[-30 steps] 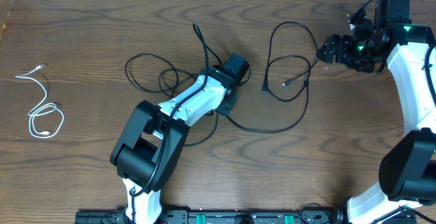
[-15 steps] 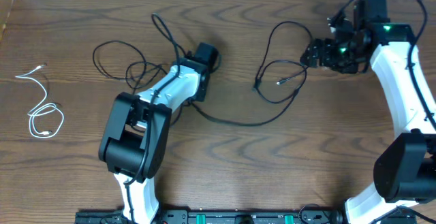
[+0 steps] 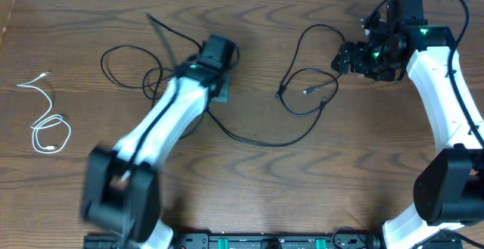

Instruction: Untangle cables

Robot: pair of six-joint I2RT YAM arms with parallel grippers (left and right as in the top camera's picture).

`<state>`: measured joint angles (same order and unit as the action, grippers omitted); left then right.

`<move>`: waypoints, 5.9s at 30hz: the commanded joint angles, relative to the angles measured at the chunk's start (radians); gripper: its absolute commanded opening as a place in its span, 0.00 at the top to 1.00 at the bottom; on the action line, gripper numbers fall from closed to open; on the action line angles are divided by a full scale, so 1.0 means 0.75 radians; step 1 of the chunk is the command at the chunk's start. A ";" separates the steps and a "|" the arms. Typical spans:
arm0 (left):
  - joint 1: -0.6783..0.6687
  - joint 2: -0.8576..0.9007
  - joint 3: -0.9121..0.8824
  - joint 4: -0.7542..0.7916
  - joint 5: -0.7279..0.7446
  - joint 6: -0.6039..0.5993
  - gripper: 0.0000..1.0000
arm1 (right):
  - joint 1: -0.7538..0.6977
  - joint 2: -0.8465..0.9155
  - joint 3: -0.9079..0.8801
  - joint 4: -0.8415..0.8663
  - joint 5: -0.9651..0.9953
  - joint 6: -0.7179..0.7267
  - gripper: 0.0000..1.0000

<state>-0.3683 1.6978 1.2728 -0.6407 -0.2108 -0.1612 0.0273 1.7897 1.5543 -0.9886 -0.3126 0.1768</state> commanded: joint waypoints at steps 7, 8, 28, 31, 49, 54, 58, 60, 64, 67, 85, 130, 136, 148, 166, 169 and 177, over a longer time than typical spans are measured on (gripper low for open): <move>0.007 -0.490 0.049 0.199 -0.014 0.035 0.92 | 0.006 -0.005 -0.009 0.002 0.015 0.012 0.11; 0.007 -0.521 0.049 0.247 -0.014 0.035 0.92 | 0.006 -0.005 -0.009 0.001 0.013 0.012 0.10; 0.138 -0.229 0.051 0.082 -0.120 -0.145 0.91 | 0.056 -0.005 -0.015 -0.046 0.001 -0.048 0.10; 0.234 -0.132 0.051 0.143 -0.119 -0.168 0.87 | 0.056 -0.005 -0.015 -0.049 0.001 -0.048 0.10; 0.625 0.175 0.051 0.370 -0.093 -0.200 0.78 | 0.056 -0.005 -0.016 -0.046 0.002 -0.048 0.10; 0.589 0.068 0.052 0.310 0.087 -0.125 0.56 | 0.056 -0.005 -0.016 -0.031 0.001 -0.048 0.10; 0.506 -0.080 0.052 0.272 0.098 -0.126 0.50 | 0.056 -0.005 -0.016 -0.034 0.001 -0.048 0.10; 0.434 -0.150 0.052 0.234 0.098 -0.125 0.48 | 0.056 -0.005 -0.016 -0.033 0.001 -0.048 0.10; 0.271 -0.217 0.051 0.119 0.111 -0.102 0.43 | 0.056 -0.005 -0.016 -0.033 0.002 -0.048 0.09; 0.164 -0.208 0.049 0.012 0.224 -0.061 0.40 | 0.055 -0.005 -0.016 -0.038 0.017 -0.048 0.09; -0.053 -0.169 -0.200 -0.219 0.408 -0.609 0.37 | 0.056 -0.005 -0.016 -0.055 0.060 -0.048 0.09; -0.253 0.121 -0.259 0.123 0.690 -0.545 0.32 | 0.056 -0.005 -0.028 -0.063 0.070 -0.071 0.10; -0.253 0.044 -0.207 0.123 0.690 -0.177 0.32 | 0.056 -0.005 -0.077 -0.020 0.070 -0.079 0.08; -0.261 0.007 -0.208 -0.070 0.689 0.518 0.31 | 0.056 -0.005 -0.109 0.017 0.069 -0.078 0.06; -0.298 0.136 -0.231 -0.130 0.684 0.700 0.32 | 0.055 -0.005 -0.109 0.028 0.068 -0.078 0.03; -0.303 0.137 -0.261 -0.083 0.684 0.703 0.31 | 0.056 -0.005 -0.109 0.027 0.068 -0.078 0.03; -0.303 0.142 -0.329 -0.011 0.618 0.702 0.32 | 0.056 -0.005 -0.109 0.027 0.064 -0.078 0.03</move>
<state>-0.5938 1.7916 1.0367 -0.6502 0.2817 0.3481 0.0677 1.7897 1.4776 -0.9703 -0.2684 0.1284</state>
